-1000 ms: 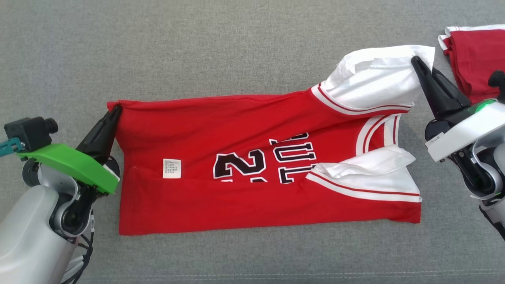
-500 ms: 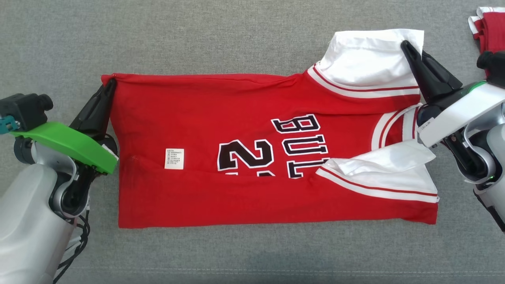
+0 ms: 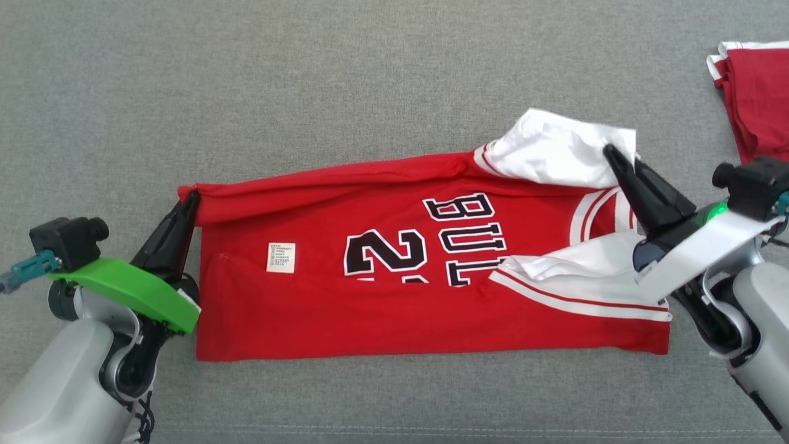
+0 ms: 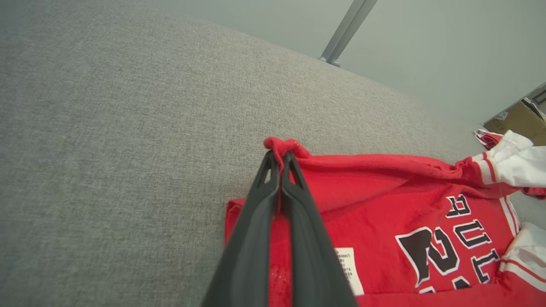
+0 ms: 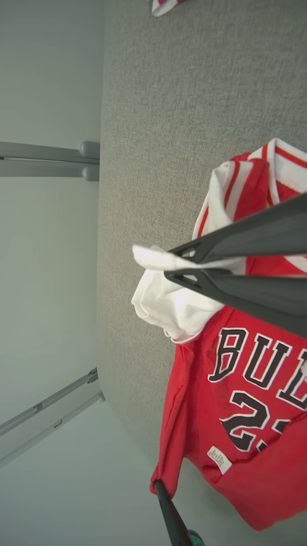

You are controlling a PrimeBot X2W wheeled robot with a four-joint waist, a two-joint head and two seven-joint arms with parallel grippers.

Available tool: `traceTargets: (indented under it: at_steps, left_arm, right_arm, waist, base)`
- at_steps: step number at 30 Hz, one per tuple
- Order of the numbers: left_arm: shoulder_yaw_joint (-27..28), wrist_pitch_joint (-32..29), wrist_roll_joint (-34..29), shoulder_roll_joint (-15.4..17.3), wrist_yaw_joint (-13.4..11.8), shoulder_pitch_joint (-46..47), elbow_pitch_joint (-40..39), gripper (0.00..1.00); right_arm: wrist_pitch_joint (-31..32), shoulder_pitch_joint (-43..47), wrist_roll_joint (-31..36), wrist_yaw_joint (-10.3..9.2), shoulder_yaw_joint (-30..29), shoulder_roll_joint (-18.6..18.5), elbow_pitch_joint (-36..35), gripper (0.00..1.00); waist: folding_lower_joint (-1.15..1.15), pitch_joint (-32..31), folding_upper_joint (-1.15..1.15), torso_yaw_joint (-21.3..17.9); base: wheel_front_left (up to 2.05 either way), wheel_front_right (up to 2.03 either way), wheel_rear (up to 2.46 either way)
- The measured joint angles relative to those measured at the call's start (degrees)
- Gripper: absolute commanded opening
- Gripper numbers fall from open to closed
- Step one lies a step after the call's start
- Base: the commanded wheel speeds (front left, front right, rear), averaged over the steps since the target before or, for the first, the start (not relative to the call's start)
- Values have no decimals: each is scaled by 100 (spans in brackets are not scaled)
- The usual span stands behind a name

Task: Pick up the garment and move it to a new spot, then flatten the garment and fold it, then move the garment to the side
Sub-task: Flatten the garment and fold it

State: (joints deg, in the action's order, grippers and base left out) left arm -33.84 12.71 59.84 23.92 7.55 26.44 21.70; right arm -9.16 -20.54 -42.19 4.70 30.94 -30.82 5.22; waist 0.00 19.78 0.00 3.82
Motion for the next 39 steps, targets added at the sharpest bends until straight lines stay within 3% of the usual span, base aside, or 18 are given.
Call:
traceTargets:
  at_steps: [12,21,22,23,24,25,27,28,29,30,31,39]
  left_arm:
    - [34,98,216,9,0,-834,-90,0]
    - [-119,98,301,-4,-1,-1139,-169,3]
    - [-122,98,300,-4,0,-1152,-166,7]
    - [-123,98,300,-4,0,-1170,-157,18]
    - [-140,98,300,-5,0,-1185,-153,25]
    - [-137,98,300,-7,0,-1203,-138,26]
    - [-122,103,300,-1,0,-1248,-49,38]
    - [-112,103,302,8,-1,-1272,-12,50]
    - [-103,103,301,24,-1,-1305,-5,78]
    - [-107,103,299,44,-1,-1341,2,93]
    - [-115,103,294,52,-1,-1368,16,100]
    - [-227,100,260,55,-1,-1494,-65,100]
  right_arm:
    - [-216,1209,-131,-182,132,64,-229,0]
    - [-238,1518,-102,-287,187,-11,-237,0]
    - [-237,1536,-103,-289,194,-21,-227,31]
    - [-237,1545,-100,-292,220,-44,-218,66]
    - [-237,1568,-77,-330,223,-77,-212,94]
    - [-238,1606,-65,-330,221,-107,-211,100]
    - [-205,1689,-65,-328,278,-158,-177,100]
    - [-185,1737,-66,-328,299,-157,-175,100]
    - [-145,1780,-66,-328,334,-158,-174,100]
    - [-96,1807,-66,-325,376,-167,-174,100]
    - [-87,1838,-66,-326,398,-172,-171,100]
    - [-36,1945,-294,-336,178,-357,-302,100]
  waist:
    - [0,-638,0,-44]
    - [0,-828,0,-146]
    - [0,-830,0,-147]
    - [0,-833,0,-144]
    - [0,-837,0,-134]
    - [0,-843,0,-120]
    - [0,-864,0,-97]
    - [0,-877,0,-87]
    - [0,-888,0,-78]
    - [0,-895,0,-72]
    - [0,-904,0,-67]
    - [0,-1052,0,-21]
  base:
    - [0,0,0]
    - [0,0,0]
    - [0,0,0]
    - [0,0,0]
    - [0,0,0]
    - [0,0,0]
    - [0,0,0]
    - [0,0,0]
    - [0,0,0]
    - [0,0,0]
    - [0,0,0]
    - [0,0,0]
